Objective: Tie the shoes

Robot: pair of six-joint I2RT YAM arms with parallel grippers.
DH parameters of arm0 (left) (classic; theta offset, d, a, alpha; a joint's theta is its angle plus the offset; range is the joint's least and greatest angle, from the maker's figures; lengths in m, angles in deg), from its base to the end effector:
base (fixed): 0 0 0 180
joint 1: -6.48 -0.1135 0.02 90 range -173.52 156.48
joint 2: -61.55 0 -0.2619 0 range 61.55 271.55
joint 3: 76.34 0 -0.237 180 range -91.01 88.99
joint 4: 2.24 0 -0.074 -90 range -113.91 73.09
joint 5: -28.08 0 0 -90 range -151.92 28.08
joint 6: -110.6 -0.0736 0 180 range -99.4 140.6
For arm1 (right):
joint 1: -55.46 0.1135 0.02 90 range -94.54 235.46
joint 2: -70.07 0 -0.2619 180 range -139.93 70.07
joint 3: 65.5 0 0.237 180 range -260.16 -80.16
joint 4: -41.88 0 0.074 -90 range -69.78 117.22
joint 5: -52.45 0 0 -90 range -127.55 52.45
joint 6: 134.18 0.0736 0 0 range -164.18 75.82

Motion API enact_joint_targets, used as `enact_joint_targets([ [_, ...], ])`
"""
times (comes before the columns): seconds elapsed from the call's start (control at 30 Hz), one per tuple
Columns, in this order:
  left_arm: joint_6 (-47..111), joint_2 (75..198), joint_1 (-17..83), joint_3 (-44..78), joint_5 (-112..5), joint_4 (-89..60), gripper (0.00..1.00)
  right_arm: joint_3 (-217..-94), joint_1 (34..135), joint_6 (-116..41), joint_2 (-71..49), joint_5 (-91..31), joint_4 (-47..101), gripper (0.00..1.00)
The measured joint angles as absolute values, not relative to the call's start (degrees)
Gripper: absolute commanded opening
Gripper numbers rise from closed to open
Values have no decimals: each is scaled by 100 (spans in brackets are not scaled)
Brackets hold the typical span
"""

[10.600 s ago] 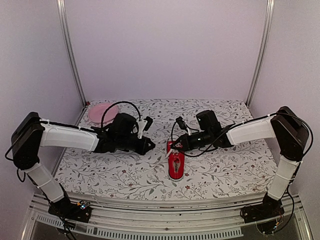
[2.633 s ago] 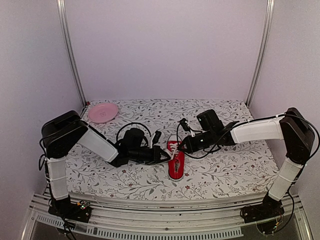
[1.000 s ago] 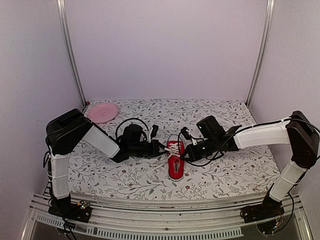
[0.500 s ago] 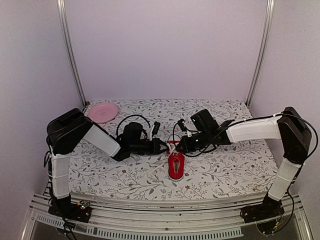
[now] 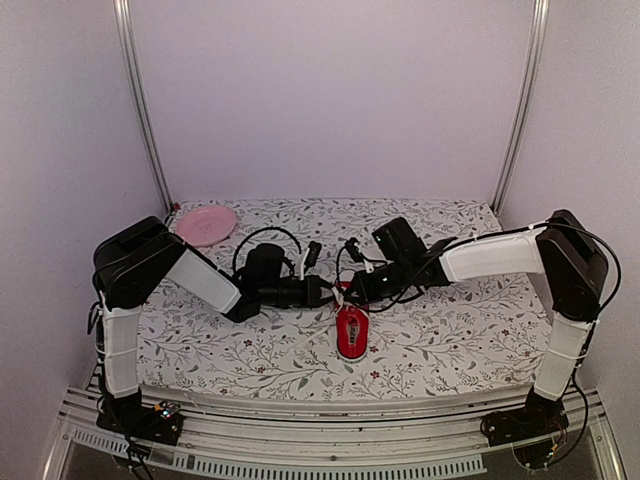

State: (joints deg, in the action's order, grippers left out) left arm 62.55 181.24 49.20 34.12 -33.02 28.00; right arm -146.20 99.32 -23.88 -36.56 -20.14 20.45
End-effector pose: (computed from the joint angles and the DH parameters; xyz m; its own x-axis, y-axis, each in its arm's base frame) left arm 0.2931 -0.3190 0.1119 -0.8063 -0.0521 -0.5893 0.5228 0.4035 -0.7509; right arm 0.2773 0.2971 0.1547 -0.7775 -0.2881 -0.5590 -0.5731 0.6904 0.4414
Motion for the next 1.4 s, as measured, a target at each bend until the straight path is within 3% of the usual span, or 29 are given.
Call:
enact_joint_targets([
  [1.4, 6568, 18002, 4982, 3797, -3273, 3215, 0, -14804, 10229, -2683, -4106, -2366, 2091, 2],
])
